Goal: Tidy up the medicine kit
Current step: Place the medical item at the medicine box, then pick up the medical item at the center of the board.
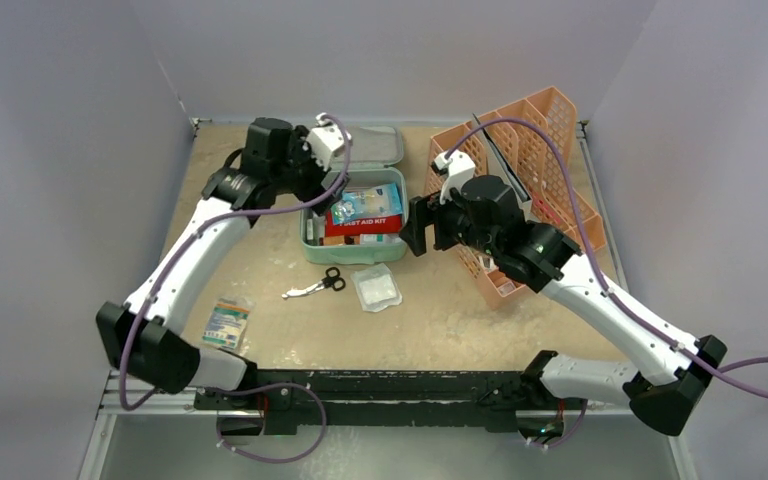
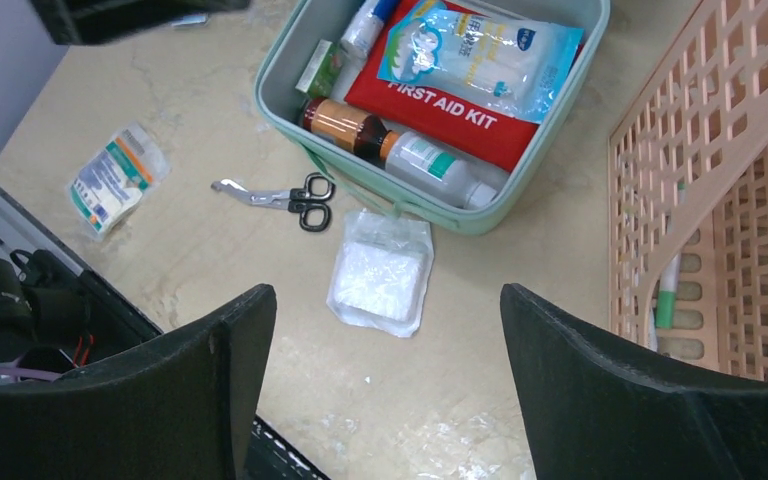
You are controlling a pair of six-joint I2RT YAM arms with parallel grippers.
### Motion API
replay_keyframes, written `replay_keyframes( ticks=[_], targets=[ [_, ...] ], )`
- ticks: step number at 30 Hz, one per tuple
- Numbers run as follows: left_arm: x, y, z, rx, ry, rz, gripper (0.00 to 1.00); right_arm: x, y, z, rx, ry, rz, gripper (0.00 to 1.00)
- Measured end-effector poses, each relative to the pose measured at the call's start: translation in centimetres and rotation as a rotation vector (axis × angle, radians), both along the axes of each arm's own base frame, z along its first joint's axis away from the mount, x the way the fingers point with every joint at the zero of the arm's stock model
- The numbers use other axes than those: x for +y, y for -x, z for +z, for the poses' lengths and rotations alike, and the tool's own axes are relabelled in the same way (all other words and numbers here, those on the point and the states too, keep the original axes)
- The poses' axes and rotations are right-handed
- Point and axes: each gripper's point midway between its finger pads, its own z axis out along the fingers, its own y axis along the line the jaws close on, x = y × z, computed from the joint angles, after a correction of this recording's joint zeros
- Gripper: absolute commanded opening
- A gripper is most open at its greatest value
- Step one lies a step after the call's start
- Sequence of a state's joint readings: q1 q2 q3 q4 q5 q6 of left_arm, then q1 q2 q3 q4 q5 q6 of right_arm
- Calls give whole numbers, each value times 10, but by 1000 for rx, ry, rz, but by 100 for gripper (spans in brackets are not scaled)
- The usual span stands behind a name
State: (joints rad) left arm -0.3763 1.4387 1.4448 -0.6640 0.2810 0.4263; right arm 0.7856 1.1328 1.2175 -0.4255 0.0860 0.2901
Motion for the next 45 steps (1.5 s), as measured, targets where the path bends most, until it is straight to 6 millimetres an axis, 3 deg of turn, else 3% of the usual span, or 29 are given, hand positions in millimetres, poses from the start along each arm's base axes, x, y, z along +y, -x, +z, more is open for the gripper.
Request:
replay_keyframes(
  ticks=[5,8,12,15,18,22,26,36,45],
  targets=[
    [23,5,32,-15,196,258,90,1,1,-3,28,-14,-13,74],
    [48,-1,37,38,309,434,90,5,2,-6,53,-27,-15,69],
    [80,-3,10,155,406,635,91,20,3,-24,106,-4,-11,67],
    [86,14,-30,272,439,731,90,43,12,-45,148,44,27,63],
    [89,32,-56,375,464,817,89,61,20,-65,186,87,58,57],
    [105,34,-67,463,566,930,81,77,28,-90,223,137,67,54],
    [124,38,-82,553,670,1034,81,90,31,-115,240,191,67,51],
    [119,60,-115,651,662,1056,81,113,15,-185,248,338,46,41],
    [125,70,-110,591,660,1074,80,121,7,-215,236,397,26,37]
  ],
)
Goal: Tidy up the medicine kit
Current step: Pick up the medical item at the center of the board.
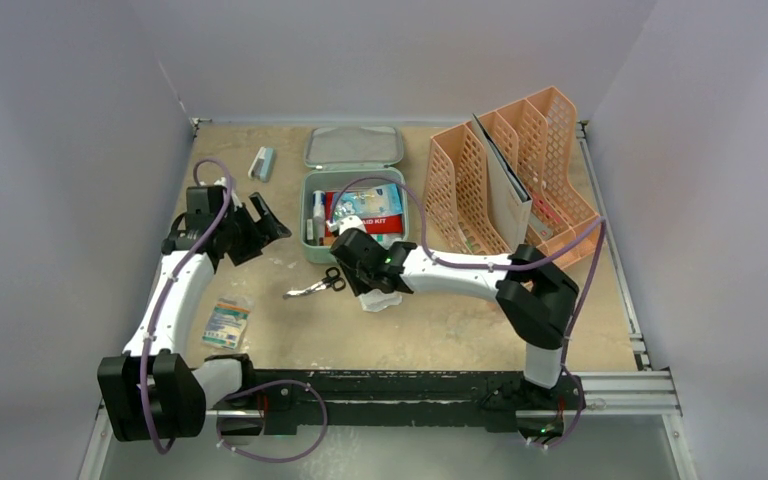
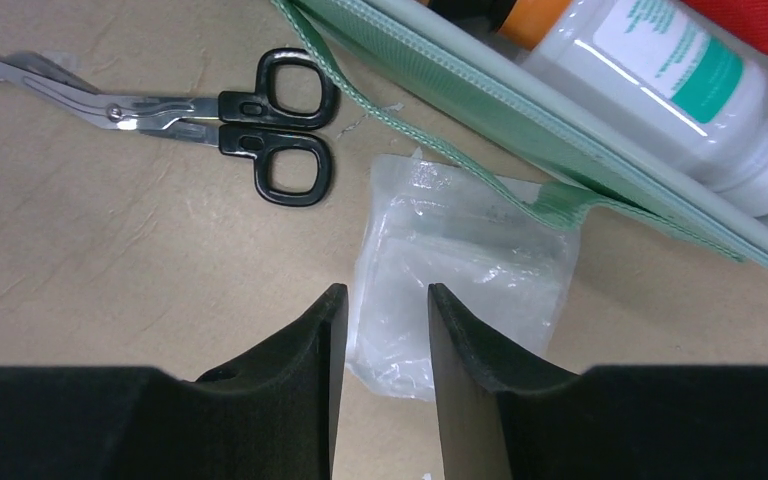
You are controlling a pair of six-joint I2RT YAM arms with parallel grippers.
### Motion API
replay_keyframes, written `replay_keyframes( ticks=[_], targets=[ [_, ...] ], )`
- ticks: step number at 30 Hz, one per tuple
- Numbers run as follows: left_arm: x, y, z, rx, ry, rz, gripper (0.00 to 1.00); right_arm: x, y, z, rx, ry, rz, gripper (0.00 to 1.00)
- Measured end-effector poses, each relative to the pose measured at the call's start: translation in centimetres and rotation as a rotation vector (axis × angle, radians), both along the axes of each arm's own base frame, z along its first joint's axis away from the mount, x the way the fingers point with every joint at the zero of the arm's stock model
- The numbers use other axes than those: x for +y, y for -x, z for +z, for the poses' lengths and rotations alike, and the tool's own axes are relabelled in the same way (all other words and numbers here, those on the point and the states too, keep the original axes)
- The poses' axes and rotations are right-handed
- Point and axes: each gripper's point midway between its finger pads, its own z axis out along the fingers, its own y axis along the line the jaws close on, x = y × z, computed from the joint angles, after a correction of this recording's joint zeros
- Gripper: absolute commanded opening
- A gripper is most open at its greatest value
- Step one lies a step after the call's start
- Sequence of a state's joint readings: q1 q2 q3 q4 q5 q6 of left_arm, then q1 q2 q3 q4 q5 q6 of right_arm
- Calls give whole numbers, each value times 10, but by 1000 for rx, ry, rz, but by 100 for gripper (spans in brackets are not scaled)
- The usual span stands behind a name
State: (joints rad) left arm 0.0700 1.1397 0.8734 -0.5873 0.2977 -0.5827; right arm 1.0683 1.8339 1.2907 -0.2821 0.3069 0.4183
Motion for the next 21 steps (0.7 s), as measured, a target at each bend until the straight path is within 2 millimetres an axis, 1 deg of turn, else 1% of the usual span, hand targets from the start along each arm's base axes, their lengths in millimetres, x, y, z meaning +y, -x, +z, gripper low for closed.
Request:
replay_keyframes(
  ticks=[5,7,13,16,19,21],
  targets=[
    [0,1,-1,0,-1,1,80,2,5,-22,18,45,10,37],
    [1,1,-1,1,-3,3,80,2,7,-27,17,62,12,36],
    [3,1,2,-12,-14,12,79,4,6,-34,3,102,10,36],
    [3,1,5,-23,-16,13,78,2,3,-37,-10,122,2,35],
    [4,1,6,-27,-18,15,78,-2,1,-42,-20,147,-5,32],
    [4,1,6,-27,-19,16,78,-4,0,-44,-24,158,-7,29]
  ],
)
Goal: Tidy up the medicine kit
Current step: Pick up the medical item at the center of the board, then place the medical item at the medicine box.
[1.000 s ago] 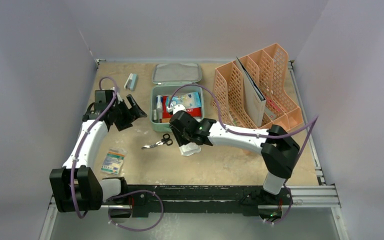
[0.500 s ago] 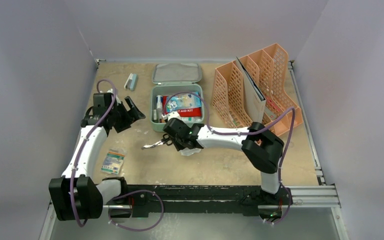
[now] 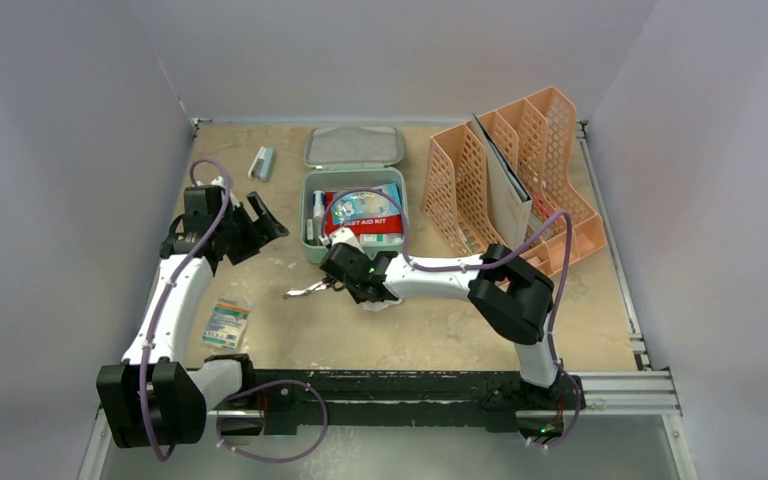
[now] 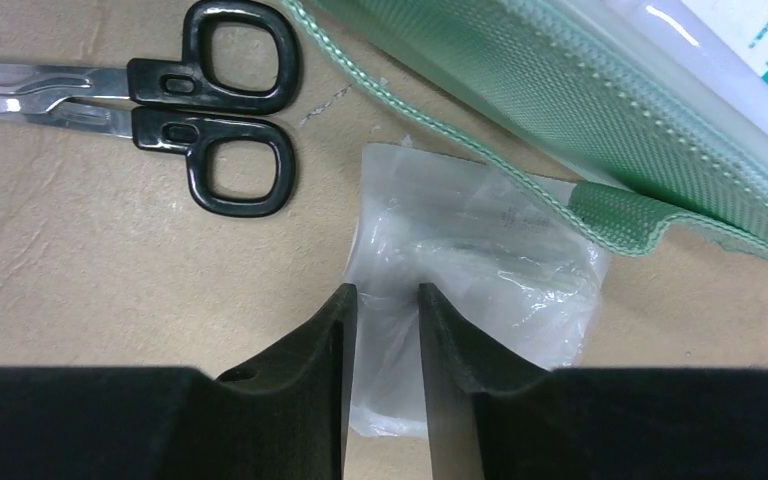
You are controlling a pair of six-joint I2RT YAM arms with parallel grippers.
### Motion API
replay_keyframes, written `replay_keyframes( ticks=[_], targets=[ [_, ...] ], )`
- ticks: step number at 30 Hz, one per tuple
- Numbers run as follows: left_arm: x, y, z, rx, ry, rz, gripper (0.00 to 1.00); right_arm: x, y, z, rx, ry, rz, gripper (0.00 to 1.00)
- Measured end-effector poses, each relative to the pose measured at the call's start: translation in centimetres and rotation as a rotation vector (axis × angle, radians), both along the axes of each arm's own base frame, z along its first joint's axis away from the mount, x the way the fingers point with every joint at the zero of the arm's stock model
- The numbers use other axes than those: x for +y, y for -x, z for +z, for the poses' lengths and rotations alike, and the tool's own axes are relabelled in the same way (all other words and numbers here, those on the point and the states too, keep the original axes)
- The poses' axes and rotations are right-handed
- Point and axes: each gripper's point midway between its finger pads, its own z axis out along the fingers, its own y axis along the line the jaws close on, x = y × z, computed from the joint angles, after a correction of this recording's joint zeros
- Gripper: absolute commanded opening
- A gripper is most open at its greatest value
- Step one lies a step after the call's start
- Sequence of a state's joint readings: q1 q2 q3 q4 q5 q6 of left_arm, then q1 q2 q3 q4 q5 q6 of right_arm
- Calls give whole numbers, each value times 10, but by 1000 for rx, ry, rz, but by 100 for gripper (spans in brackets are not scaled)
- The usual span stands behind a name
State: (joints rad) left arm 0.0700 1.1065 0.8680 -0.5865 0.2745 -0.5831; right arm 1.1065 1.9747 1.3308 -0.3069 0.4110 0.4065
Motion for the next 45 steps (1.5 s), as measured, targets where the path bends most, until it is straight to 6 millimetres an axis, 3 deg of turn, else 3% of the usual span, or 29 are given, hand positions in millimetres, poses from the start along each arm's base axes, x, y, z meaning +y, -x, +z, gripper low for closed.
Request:
replay_keyframes(
  ticks=[7,16,24,31,39,42,45],
  targets=[
    [0,0,1,-3,-2,1,76,-1,0,1,-21,23,13,1],
    [0,1,0,-1,-1,1,74,1,13,20,-12,1,59,0],
    [-1,3,0,3,4,-4,74,8,25,85,-19,-161,102,0],
    [-2,7,5,-22,4,-6,72,13,29,119,-31,-235,122,0],
    [-11,18,-1,-2,44,-42,71,25,3,170,-153,-276,119,0],
    [-15,22,0,-11,52,-56,71,24,-18,185,-196,-297,89,0],
    [-19,25,2,-19,59,-72,71,20,-44,186,-217,-294,44,0]
  ],
)
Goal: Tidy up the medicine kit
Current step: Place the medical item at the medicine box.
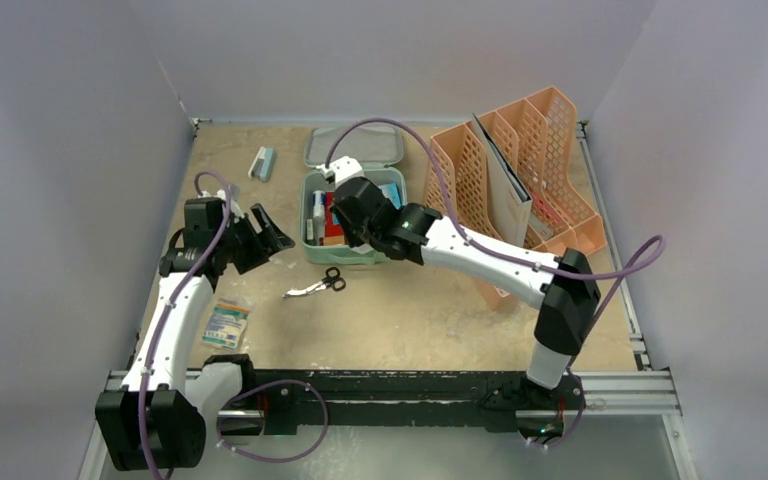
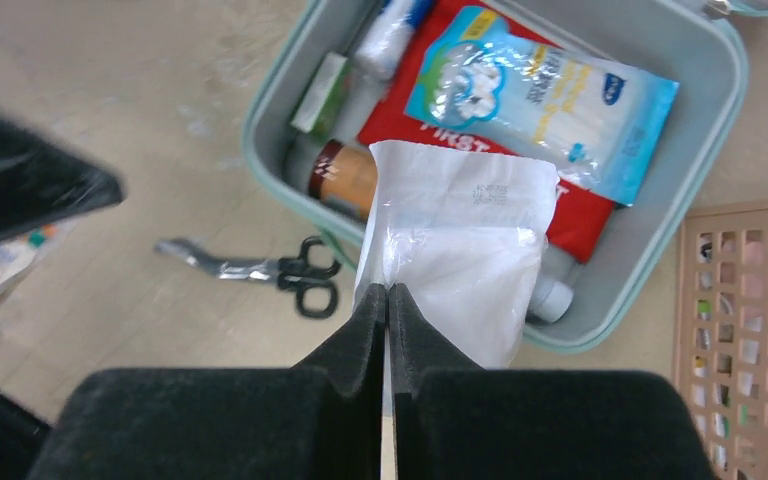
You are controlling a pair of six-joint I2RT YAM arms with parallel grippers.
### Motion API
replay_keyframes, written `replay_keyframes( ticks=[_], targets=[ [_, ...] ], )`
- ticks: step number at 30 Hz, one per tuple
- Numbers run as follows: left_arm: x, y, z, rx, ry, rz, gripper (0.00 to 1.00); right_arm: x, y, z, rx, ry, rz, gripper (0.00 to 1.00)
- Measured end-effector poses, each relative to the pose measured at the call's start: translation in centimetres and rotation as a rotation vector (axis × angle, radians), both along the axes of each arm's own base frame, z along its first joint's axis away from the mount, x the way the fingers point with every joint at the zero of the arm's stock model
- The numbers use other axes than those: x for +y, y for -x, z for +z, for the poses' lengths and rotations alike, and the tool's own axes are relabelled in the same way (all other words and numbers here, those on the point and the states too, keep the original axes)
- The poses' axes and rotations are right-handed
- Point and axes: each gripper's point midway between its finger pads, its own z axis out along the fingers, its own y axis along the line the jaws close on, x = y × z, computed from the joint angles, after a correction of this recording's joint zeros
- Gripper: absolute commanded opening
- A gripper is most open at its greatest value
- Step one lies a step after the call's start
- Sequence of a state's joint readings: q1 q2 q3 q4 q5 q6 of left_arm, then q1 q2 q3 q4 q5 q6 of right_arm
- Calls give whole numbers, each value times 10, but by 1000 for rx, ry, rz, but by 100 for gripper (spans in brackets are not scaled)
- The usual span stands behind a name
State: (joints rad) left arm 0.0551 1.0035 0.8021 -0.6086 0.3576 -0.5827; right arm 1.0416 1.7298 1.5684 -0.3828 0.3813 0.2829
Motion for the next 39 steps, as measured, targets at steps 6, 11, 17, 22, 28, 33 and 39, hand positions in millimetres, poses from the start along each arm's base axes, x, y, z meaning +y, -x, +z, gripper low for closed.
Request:
replay_keyframes(
  ticks=[6,11,17,22,28,33,39],
  targets=[
    [-10,5,2,-8,6,-39,71,-15,-43,-23,14,39,-92,0],
    [-11,7,1,-2,2,-45,71,-23,-68,-34,16,47,-141,0],
    [-8,8,2,-14,-22,-41,71,-24,-99,-46,13,34,-178,0],
    [-6,10,0,-7,-35,-39,71,-27,-127,-62,27,34,-213,0],
    [-5,13,-1,4,-39,-36,71,-28,-154,-90,33,71,-255,0],
    [-4,13,-1,4,-41,-35,71,-35,-167,-113,24,140,-276,0],
    [-4,13,-2,8,-40,-35,71,-35,-172,-131,20,192,-246,0]
  ],
)
